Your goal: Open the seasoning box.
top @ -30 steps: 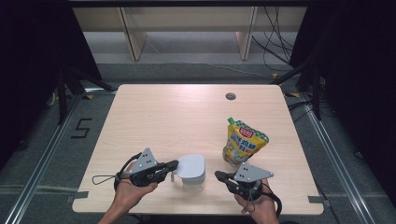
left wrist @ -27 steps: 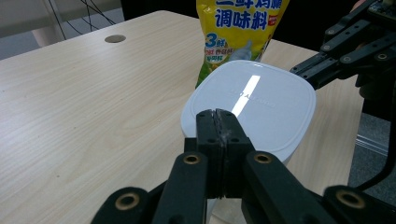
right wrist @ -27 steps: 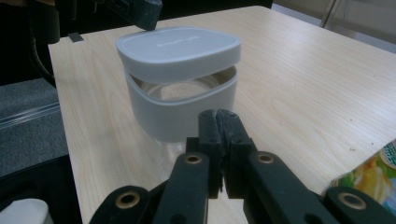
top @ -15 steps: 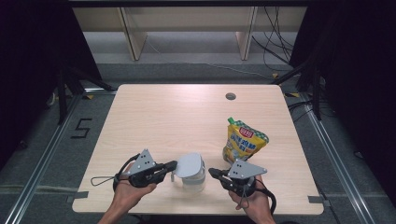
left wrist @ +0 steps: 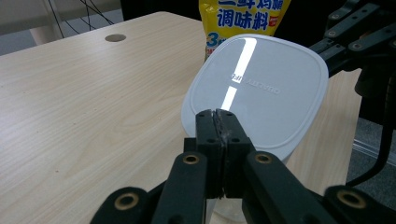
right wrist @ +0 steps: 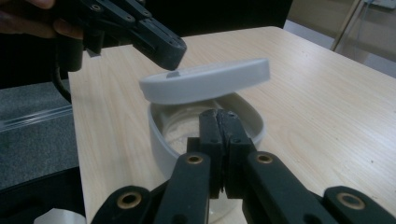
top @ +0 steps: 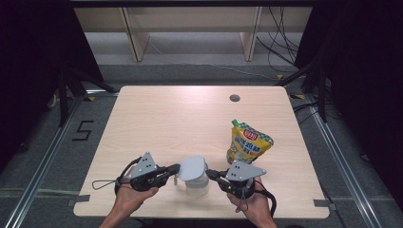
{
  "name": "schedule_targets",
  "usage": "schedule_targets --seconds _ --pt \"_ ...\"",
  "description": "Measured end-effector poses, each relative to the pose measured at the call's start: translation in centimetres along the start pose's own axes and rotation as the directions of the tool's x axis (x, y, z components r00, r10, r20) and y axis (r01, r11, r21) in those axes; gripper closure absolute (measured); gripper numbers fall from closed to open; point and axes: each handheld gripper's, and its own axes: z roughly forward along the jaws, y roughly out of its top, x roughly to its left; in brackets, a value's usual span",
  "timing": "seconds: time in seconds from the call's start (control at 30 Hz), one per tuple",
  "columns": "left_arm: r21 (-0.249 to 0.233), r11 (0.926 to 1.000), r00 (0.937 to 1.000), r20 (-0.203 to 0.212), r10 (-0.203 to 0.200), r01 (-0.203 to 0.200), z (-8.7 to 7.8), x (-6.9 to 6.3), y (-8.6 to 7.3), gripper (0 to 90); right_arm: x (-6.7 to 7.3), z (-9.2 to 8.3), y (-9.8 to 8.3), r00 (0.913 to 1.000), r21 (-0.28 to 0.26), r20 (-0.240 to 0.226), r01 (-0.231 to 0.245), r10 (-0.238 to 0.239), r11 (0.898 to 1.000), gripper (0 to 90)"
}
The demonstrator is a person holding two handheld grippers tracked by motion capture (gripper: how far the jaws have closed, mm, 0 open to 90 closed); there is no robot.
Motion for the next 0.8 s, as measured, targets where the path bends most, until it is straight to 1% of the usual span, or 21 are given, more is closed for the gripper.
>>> schedule_targets --seconds 0.07,0.1,0.13,0.17,0.2,0.23,0.27,0.3,0.33,0.37,0.4,0.43,0.47,0.53,0.57,0.6,0.63,0.67,0.7,0.73,0.8 --pt "-0.001 1.0000 1.0000 -0.004 0.001 -0.001 0.0 0.1 0.0 87.1 0.0 0.0 0.1 0.9999 0.005 -0.012 0.002 -0.002 1.000 90.0" --pt "-0.001 1.0000 1.0000 -0.007 0.000 0.000 -0.2 0.2 -0.1 83.5 0.2 0.1 0.3 1.0000 -0.010 -0.004 -0.003 0.003 1.000 90.0" --pt "-0.001 1.0000 1.0000 -0.007 0.000 0.000 -0.2 0.2 -0.1 81.3 0.2 0.1 0.3 1.0000 -0.010 -0.004 -0.003 0.003 1.000 90.0" --pt "-0.012 0.9999 1.0000 0.005 -0.002 0.002 -0.5 0.6 -0.3 76.2 0.3 0.2 0.6 1.0000 -0.020 -0.005 0.002 -0.002 1.000 90.0" --pt "-0.006 0.9999 1.0000 0.002 -0.008 0.008 -0.8 0.7 -0.5 72.8 0.2 0.2 0.6 1.0000 -0.016 -0.003 0.001 -0.001 1.000 90.0" --pt "-0.025 0.9994 0.9997 0.001 -0.023 0.023 -0.9 0.7 -0.8 67.9 0.2 0.2 0.8 0.9999 -0.005 -0.014 0.006 -0.006 1.000 90.0" --pt "-0.025 0.9994 0.9997 0.001 -0.023 0.023 -0.9 0.7 -0.8 64.5 0.2 0.2 0.8 0.9999 -0.005 -0.014 0.006 -0.006 1.000 90.0" --pt "-0.028 0.9996 1.0000 0.003 -0.005 0.005 -1.1 0.9 -1.2 64.5 0.2 0.3 0.9 0.9998 -0.007 -0.014 0.014 -0.014 1.000 90.0" --pt "-0.004 0.9994 0.9994 -0.006 0.035 -0.035 -1.5 1.0 -2.0 58.1 0.3 0.5 1.1 0.9997 -0.013 -0.013 0.018 -0.018 1.000 90.0" --pt "-0.004 0.9994 0.9994 -0.006 0.035 -0.035 -1.5 1.0 -2.0 56.5 0.5 0.6 1.3 0.9998 -0.022 -0.008 0.017 -0.017 1.000 90.0" --pt "0.022 0.9952 0.9951 -0.024 0.096 -0.095 -1.9 1.3 -3.0 55.4 0.4 0.6 1.5 0.9996 -0.014 -0.019 0.023 -0.023 1.000 90.0" --pt "0.037 0.9947 0.9949 -0.027 0.097 -0.096 -2.1 1.5 -3.6 54.6 0.5 0.7 1.7 0.9992 -0.024 -0.009 0.039 -0.039 0.999 90.0" --pt "0.049 0.9964 0.9968 -0.037 0.071 -0.069 -2.3 1.5 -4.0 54.0 0.7 1.0 1.9 0.9994 -0.029 -0.014 0.032 -0.032 0.999 90.0" --pt "0.055 0.9958 0.9969 -0.026 0.074 -0.073 -2.6 1.6 -4.5 52.6 0.9 1.2 2.4 0.9991 -0.026 -0.016 0.038 -0.038 0.999 90.0" --pt "0.057 0.9965 0.9976 -0.027 0.064 -0.062 -2.7 1.5 -4.7 51.7 1.1 1.5 2.6 0.9988 -0.033 -0.019 0.044 -0.044 0.999 90.0" --pt "0.057 0.9965 0.9976 -0.027 0.064 -0.062 -2.7 1.5 -4.7 50.7 1.3 1.7 2.9 0.9982 -0.039 -0.022 0.055 -0.056 0.998 90.0" --pt "0.067 0.9972 0.9987 -0.037 0.036 -0.033 -2.8 1.2 -5.0 50.7 1.3 1.7 2.9 0.9982 -0.039 -0.022 0.055 -0.056 0.998 90.0" --pt "0.076 0.9965 0.9987 -0.034 0.038 -0.035 -2.9 1.0 -5.3 48.0 1.5 2.2 3.4 0.9960 -0.043 -0.028 0.084 -0.085 0.996 90.0" --pt "0.085 0.9941 0.9974 -0.020 0.069 -0.067 -2.9 1.2 -5.4 47.0 1.8 2.3 3.6 0.9971 -0.034 -0.037 0.065 -0.066 0.997 90.0" --pt "0.096 0.9937 0.9978 -0.026 0.062 -0.059 -2.8 1.0 -5.6 45.6 2.0 2.6 3.8 0.9968 -0.030 -0.040 0.068 -0.070 0.997 90.0" --pt "0.104 0.9923 0.9970 -0.029 0.072 -0.068 -2.6 1.1 -5.8 42.2 2.3 3.1 4.1 0.9956 -0.034 -0.047 0.080 -0.082 0.996 90.0"
